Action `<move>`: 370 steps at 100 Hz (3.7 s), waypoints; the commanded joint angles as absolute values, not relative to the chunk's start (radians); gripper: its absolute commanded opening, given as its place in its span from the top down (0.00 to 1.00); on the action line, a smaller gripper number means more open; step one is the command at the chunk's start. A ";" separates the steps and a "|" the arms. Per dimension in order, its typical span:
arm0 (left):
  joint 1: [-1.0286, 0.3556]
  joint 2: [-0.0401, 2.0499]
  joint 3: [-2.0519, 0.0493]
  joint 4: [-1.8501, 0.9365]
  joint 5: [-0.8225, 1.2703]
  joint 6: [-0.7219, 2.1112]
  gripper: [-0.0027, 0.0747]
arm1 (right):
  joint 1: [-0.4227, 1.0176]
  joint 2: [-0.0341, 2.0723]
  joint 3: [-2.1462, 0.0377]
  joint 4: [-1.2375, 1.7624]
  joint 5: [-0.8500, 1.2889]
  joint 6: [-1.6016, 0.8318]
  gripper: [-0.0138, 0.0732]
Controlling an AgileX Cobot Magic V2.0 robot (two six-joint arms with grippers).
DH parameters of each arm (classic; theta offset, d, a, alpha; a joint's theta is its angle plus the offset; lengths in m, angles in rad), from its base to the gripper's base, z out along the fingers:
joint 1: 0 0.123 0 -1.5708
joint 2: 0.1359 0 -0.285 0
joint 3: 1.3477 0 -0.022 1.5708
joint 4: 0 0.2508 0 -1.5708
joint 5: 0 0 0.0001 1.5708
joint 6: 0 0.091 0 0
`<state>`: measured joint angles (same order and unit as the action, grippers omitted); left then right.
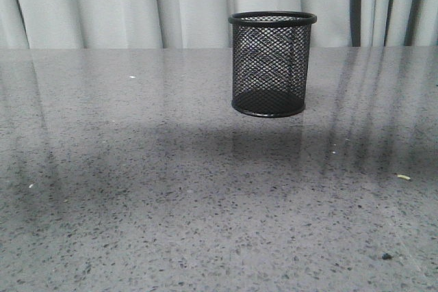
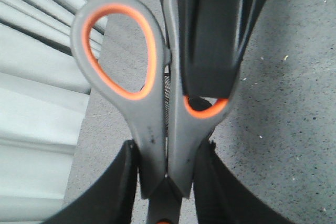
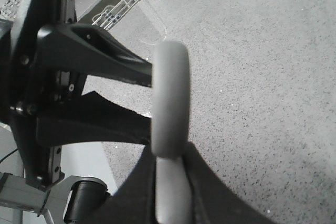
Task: Put scissors into bucket
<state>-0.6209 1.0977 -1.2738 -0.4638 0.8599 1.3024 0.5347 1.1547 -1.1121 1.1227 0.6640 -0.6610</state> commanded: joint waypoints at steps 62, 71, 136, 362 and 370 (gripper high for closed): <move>-0.629 0.610 -1.346 -0.576 0.743 1.093 0.99 | 0.068 1.209 -1.586 0.596 1.243 -0.371 0.91; -0.629 0.583 -1.346 -0.532 0.769 1.083 0.99 | 0.056 1.254 -1.646 0.485 1.295 -0.299 0.91; -0.629 0.578 -1.254 -0.491 0.808 1.083 0.99 | 0.121 1.544 -1.668 0.481 1.275 -0.299 0.91; -0.629 0.042 -0.417 0.284 0.323 0.042 0.99 | 0.156 0.092 -0.493 0.317 0.372 -0.395 0.89; -0.629 0.042 -0.417 0.284 0.323 0.042 0.99 | 0.156 0.092 -0.493 0.317 0.372 -0.395 0.89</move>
